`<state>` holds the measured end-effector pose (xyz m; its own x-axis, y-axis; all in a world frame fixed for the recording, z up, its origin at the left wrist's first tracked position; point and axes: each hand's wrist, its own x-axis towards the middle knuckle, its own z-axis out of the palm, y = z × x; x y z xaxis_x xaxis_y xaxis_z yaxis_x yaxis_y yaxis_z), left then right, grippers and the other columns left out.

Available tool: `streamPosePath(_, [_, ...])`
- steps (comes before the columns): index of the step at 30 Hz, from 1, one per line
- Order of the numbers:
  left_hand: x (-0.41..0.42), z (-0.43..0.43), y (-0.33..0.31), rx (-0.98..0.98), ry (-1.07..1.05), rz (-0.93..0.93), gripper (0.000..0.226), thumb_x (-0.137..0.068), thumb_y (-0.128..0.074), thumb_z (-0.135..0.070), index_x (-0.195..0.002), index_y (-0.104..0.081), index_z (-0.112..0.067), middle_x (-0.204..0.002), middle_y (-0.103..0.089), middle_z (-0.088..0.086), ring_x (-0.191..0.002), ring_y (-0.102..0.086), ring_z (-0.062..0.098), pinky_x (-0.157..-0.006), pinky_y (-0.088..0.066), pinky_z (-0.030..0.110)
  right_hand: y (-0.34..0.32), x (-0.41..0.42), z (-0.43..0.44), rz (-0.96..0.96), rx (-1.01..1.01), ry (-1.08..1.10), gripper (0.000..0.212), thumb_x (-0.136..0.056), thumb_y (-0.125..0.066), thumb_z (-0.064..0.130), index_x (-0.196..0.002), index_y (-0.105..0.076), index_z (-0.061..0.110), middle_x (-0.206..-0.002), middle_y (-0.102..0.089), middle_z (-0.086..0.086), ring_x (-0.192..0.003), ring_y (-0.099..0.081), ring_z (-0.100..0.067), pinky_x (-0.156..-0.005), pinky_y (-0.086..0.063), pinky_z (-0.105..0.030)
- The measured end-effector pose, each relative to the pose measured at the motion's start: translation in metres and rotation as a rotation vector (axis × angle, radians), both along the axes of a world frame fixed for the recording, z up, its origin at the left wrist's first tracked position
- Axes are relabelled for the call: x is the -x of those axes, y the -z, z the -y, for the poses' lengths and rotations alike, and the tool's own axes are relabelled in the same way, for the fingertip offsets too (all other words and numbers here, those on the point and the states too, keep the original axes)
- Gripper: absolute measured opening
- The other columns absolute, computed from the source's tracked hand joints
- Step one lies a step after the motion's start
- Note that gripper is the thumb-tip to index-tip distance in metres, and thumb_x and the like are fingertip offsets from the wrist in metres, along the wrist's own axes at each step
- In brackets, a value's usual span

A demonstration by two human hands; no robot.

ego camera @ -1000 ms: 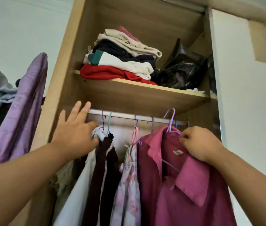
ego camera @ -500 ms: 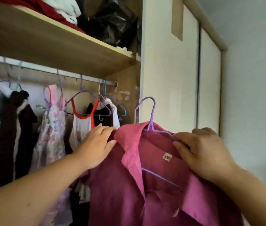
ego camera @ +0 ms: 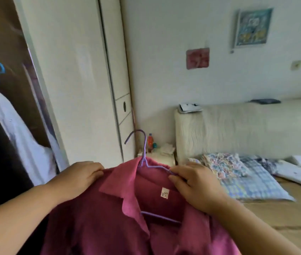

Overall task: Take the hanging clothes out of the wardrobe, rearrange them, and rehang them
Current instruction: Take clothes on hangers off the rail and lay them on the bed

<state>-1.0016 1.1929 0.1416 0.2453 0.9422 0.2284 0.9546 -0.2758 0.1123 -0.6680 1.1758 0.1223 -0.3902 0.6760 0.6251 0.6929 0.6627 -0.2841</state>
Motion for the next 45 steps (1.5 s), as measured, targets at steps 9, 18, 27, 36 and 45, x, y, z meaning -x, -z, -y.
streamPosePath(9, [-0.107, -0.023, 0.102, 0.197, 0.428, -0.122, 0.024, -0.097, -0.043, -0.038, -0.107, -0.065, -0.041, -0.102, -0.066, -0.019, -0.099, -0.058, 0.003, -0.083, -0.042, 0.022, 0.123, -0.062, 0.119, -0.096, 0.337, 0.400, 0.017, -0.088, -0.052, 0.032, -0.088, -0.063, 0.019, -0.082, -0.064, -0.003, -0.084, -0.057, -0.023, -0.074, -0.045, -0.034])
streamPosePath(18, [-0.303, 0.027, 0.180, 0.535, 0.935, -0.218, 0.019, -0.094, -0.052, -0.036, -0.098, -0.066, -0.048, -0.089, -0.064, -0.035, -0.091, -0.056, -0.015, -0.077, -0.040, 0.008, 0.190, -0.126, 0.302, -0.261, 0.531, 0.920, 0.024, -0.090, -0.047, 0.032, -0.090, -0.065, 0.016, -0.078, -0.067, -0.001, -0.075, -0.058, -0.018, -0.072, -0.044, -0.032])
streamPosePath(27, [-0.461, 0.183, 0.254, 0.701, 1.240, -0.363, 0.018, -0.094, -0.049, -0.044, -0.098, -0.067, -0.042, -0.091, -0.069, -0.020, -0.088, -0.061, -0.001, -0.078, -0.047, 0.022, 0.210, -0.188, 0.487, -0.419, 0.772, 1.285, 0.015, -0.087, -0.060, 0.034, -0.089, -0.067, 0.021, -0.080, -0.067, 0.007, -0.075, -0.059, -0.007, -0.071, -0.046, -0.026])
streamPosePath(36, [-0.594, 0.327, 0.276, 0.724, 1.315, -0.289, 0.022, -0.092, -0.048, -0.047, -0.101, -0.066, -0.039, -0.092, -0.068, -0.015, -0.092, -0.060, 0.007, -0.080, -0.048, 0.027, 0.202, -0.328, 0.631, -0.614, 0.921, 1.444, 0.020, -0.083, -0.070, 0.025, -0.089, -0.072, 0.044, -0.074, -0.065, 0.035, -0.072, -0.060, 0.015, -0.063, -0.040, -0.003])
streamPosePath(45, [-0.717, 0.399, 0.345, 0.665, 1.138, -0.336, 0.024, -0.094, -0.042, -0.046, -0.100, -0.063, -0.036, -0.100, -0.067, -0.010, -0.097, -0.061, 0.018, -0.084, -0.049, 0.036, 0.311, -0.449, 0.689, -0.723, 0.865, 1.553, 0.019, -0.085, -0.068, 0.026, -0.103, -0.073, 0.028, -0.099, -0.071, 0.017, -0.091, -0.062, 0.007, -0.083, -0.043, -0.011])
